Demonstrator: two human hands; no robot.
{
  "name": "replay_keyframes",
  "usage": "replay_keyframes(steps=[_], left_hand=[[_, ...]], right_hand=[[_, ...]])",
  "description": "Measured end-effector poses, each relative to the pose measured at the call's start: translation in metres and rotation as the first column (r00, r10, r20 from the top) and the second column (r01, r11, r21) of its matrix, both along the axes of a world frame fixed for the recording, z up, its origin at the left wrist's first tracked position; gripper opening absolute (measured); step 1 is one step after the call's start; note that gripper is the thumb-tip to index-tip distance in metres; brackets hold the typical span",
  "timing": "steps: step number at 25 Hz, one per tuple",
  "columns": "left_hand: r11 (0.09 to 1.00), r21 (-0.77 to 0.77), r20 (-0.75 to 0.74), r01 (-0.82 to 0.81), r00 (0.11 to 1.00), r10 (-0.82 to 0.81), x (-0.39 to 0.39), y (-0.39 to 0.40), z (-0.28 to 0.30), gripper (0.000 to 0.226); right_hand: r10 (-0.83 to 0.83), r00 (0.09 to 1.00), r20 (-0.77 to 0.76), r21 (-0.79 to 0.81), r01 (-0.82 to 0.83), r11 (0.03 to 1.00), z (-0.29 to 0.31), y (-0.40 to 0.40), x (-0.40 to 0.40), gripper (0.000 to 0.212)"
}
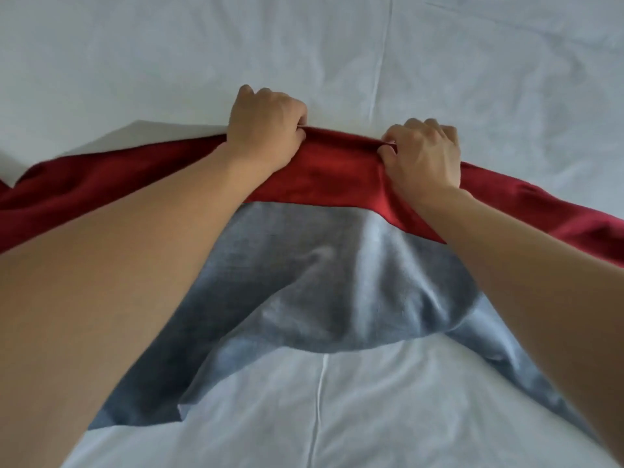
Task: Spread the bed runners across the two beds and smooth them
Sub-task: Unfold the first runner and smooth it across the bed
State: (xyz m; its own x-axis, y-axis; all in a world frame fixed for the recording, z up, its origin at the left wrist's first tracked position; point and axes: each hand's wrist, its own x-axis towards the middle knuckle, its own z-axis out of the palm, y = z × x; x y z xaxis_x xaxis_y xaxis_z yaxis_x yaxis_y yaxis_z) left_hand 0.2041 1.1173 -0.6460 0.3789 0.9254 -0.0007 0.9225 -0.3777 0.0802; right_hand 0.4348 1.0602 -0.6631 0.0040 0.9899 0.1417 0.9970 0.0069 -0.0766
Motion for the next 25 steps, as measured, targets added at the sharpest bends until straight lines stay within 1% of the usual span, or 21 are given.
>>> replay_keyframes(steps=[1,3,5,7,9,11,13,15,16,17,19,20,22,25], left_hand=[[1.0,0.018,-0.002,-0.021,1.0,0.021,0.004,-0.004,-0.004,0.02],[0.996,0.071,0.035,-0.048,0.998,0.045,0.005,-0.024,-0.005,0.026],[0.991,0.126,0.135,-0.055,0.99,0.037,-0.003,-0.065,0.0,0.036],[0.988,0.137,0.252,-0.069,0.967,0.033,-0.013,-0.121,0.011,0.036],[0.991,0.108,0.322,-0.078,0.946,0.04,-0.022,-0.188,0.022,0.028],[0.996,0.085,0.375,-0.04,0.927,0.005,-0.024,-0.254,0.034,0.015],[0.991,0.084,0.399,0.103,0.908,-0.128,-0.016,-0.31,0.039,0.004],[0.962,0.037,0.366,0.272,0.892,-0.267,-0.001,-0.348,0.034,0.007],[0.946,-0.001,0.33,0.325,0.893,-0.307,0.007,-0.358,0.028,0.009],[0.94,-0.032,0.284,0.341,0.904,-0.319,0.014,-0.36,0.022,0.014],[0.951,-0.043,0.17,0.306,0.94,-0.295,0.028,-0.346,0.008,0.032],[0.959,-0.005,0.101,0.283,0.954,-0.281,0.035,-0.333,0.005,0.04],[0.966,0.088,-0.042,0.243,0.97,-0.24,0.046,-0.305,0.002,0.049],[0.969,0.172,-0.147,0.179,0.977,-0.154,0.065,-0.268,0.007,0.054]], right_hand=[[-0.02,1.0,0.006,-0.016,0.02,1.0,-0.003,0.0,-0.003,0.025],[-0.029,0.999,-0.015,0.002,0.029,1.0,-0.003,-0.013,-0.005,0.03],[-0.009,0.997,-0.075,0.076,0.015,0.997,0.005,-0.046,-0.006,0.036],[0.021,0.995,-0.101,0.149,-0.006,0.989,0.018,-0.091,-0.008,0.033],[0.061,0.99,-0.129,0.2,-0.034,0.979,0.031,-0.146,-0.011,0.018],[0.107,0.982,-0.158,0.215,-0.071,0.974,0.041,-0.206,-0.013,0.003],[0.12,0.976,-0.184,0.19,-0.084,0.978,0.045,-0.257,-0.009,0.006],[0.11,0.98,-0.168,0.145,-0.086,0.986,0.042,-0.3,0.001,0.006],[0.102,0.983,-0.15,0.116,-0.085,0.99,0.04,-0.318,0.01,0.005],[0.09,0.987,-0.13,0.083,-0.08,0.993,0.036,-0.33,0.019,0.008],[0.052,0.996,-0.076,-0.005,-0.053,0.999,0.025,-0.342,0.041,0.021],[0.037,0.999,-0.036,-0.029,-0.038,0.999,0.019,-0.343,0.052,0.027],[0.049,0.998,0.028,-0.038,-0.047,0.998,0.012,-0.338,0.073,0.036],[0.091,0.994,0.067,-0.003,-0.091,0.996,0.013,-0.32,0.095,0.043]])
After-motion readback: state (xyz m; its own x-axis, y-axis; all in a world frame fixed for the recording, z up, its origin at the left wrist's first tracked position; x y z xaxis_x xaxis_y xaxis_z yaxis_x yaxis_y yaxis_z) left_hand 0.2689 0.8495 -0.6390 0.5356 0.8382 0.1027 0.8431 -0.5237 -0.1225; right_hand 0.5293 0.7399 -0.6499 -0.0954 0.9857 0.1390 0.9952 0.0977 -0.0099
